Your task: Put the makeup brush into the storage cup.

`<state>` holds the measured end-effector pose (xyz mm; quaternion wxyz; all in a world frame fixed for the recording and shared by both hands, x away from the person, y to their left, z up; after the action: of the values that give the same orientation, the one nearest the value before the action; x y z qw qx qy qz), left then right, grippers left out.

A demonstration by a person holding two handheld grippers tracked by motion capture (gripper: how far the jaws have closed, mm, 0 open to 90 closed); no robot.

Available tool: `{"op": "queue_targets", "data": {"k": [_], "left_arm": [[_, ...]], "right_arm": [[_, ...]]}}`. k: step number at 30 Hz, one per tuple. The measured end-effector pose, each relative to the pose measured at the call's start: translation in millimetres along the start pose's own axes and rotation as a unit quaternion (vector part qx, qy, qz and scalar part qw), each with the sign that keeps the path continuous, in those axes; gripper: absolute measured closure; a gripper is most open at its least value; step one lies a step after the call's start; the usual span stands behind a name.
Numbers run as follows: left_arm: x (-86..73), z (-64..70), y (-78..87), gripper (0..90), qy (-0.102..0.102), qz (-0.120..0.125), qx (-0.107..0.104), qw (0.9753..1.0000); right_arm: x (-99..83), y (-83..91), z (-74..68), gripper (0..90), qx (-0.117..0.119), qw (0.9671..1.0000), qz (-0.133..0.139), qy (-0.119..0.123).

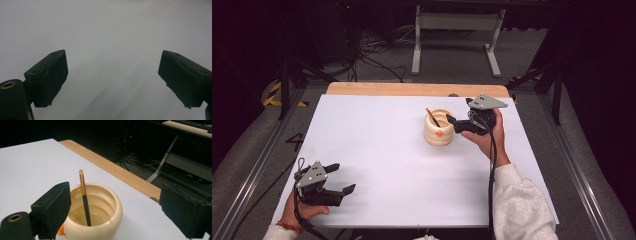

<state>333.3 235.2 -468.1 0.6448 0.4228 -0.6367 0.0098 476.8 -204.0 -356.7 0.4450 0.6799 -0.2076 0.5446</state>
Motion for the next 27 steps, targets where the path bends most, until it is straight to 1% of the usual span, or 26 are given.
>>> {"op": "queue_targets", "data": {"k": [3, 4, 7, 16, 19, 21, 22, 23, 27], "left_arm": [[0.1, 0.4, 0.0, 9.9, 0.002, 0.000, 0.000, 1.0000], [0.2, 0.1, 0.0, 9.9, -0.002, -0.001, 0.001, 1.0000], [0.2, 0.0, -0.1, 9.9, -0.001, -0.001, 0.001, 1.0000], [0.5, 0.0, -0.2, 9.9, -0.002, 0.000, 0.001, 1.0000], [0.4, 0.0, -0.4, 9.9, 0.000, -0.001, 0.001, 1.0000], [0.5, -0.1, -0.5, 9.9, -0.001, 0.000, 0.000, 1.0000], [0.5, 0.5, -0.6, 9.9, 0.003, 0.000, 0.000, 1.0000], [0.4, -0.1, -0.5, 9.9, 0.000, -0.001, 0.001, 1.0000], [0.2, -0.3, -0.4, 9.9, 0.001, -0.001, 0.003, 1.0000]], "right_arm": [[-1.6, 2.4, 0.3, 10.5, 0.000, 1.0000, -0.001, 0.002], [-2.0, 3.1, 0.4, 10.0, -0.002, 1.0000, -0.002, 0.003], [-2.3, 5.4, 1.1, 9.6, -0.003, 1.0000, -0.005, 0.002], [-3.5, 13.1, 1.2, 10.5, -0.016, 0.9996, -0.012, 0.018], [-4.1, 15.8, 1.9, 10.6, -0.016, 0.9997, -0.012, 0.016], [-4.5, 17.3, 2.1, 10.6, -0.021, 0.9994, -0.016, 0.022], [-4.6, 18.6, 2.0, 10.8, -0.021, 0.9994, -0.016, 0.024], [-4.7, 19.7, 2.1, 10.8, -0.022, 0.9993, -0.016, 0.025], [-6.2, 24.0, 2.4, 11.1, -0.024, 0.9991, -0.019, 0.029]]}}
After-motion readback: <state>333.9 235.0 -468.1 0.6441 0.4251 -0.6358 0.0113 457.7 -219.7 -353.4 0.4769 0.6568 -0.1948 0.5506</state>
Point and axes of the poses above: each handheld gripper's, and its own axes: y roughly backward along the jaws, x roughly out of its top, z roughly to its right, the point moved 3 cm from there along -y, roughly forward along the jaws, and after that the axes turned 12 degrees about -y, right-handed, at the moved point
